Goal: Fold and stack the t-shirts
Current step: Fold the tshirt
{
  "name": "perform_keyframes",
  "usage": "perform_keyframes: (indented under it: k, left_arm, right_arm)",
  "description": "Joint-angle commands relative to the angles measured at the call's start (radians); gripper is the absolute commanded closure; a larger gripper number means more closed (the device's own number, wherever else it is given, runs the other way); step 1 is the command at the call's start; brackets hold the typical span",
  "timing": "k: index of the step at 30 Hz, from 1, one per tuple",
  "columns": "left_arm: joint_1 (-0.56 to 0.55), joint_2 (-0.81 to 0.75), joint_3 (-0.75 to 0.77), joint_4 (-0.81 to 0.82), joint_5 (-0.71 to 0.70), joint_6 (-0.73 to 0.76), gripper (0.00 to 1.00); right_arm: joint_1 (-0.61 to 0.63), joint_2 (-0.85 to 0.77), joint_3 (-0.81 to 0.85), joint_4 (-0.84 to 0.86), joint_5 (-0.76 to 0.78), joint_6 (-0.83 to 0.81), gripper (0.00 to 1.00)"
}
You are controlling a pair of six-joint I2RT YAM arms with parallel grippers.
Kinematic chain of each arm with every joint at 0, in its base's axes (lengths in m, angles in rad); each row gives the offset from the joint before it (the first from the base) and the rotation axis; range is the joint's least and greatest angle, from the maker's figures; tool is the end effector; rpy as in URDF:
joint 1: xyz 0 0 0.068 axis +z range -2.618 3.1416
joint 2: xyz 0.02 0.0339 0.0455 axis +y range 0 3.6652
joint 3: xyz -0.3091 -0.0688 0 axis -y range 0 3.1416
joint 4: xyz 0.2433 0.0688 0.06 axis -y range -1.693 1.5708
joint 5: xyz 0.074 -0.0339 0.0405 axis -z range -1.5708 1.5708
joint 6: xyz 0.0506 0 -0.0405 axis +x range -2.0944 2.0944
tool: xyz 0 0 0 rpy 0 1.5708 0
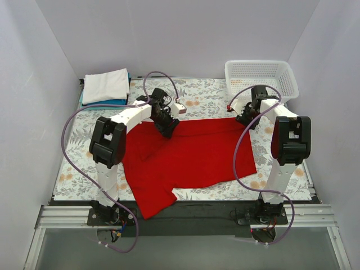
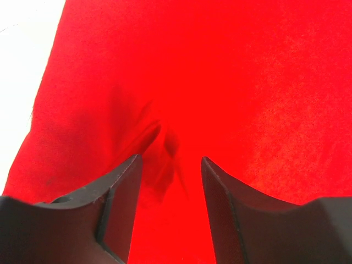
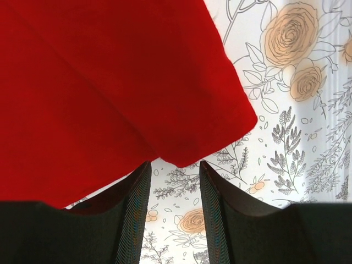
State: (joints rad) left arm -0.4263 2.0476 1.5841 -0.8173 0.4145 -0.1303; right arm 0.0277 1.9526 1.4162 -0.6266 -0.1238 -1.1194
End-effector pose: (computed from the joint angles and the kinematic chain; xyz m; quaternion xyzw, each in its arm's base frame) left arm 0.3928 -0.2008 0.2177 0.1722 0.9534 -0.2346 0.0800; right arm 0.4239 0.0180 0.2136 -0.5409 0.8142 -0.0531 0.2042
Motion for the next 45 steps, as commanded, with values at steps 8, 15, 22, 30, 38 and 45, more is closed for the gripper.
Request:
perform_keyframes:
  k: [8,15,22,30,38,45]
  left_arm:
    - [-0.012,0.023,0.027,-0.025,0.014,0.027,0.65]
    - [-0.012,0.022,0.008,-0.016,0.010,0.026,0.79]
    - [-0.012,-0.006,-0.019,0.001,0.004,0.032,0.98]
    - [-0.012,-0.052,-0.029,-0.008,-0.009,0.046,1.00]
    - [-0.012,-0.106,-0.049,-0.032,-0.023,0.064,1.00]
    - [-0.012,-0.156,-0.081,-0.080,-0.013,0.081,1.00]
  right_arm:
    - [0.006,0.019,-0.011,-0.021,0.049,-0.106,0.53]
    - [0.006,0.072,0.043,-0.022,0.050,-0.082,0.76]
    - [0.005,0.046,0.038,-0.022,0.070,-0.097,0.92]
    - [0.005,0.000,0.044,-0.025,0.067,-0.115,0.99]
    - [0.005,-0.053,0.029,-0.030,0.072,-0.137,0.99]
    - [0.005,-0.101,-0.023,-0.041,0.084,-0.152,0.99]
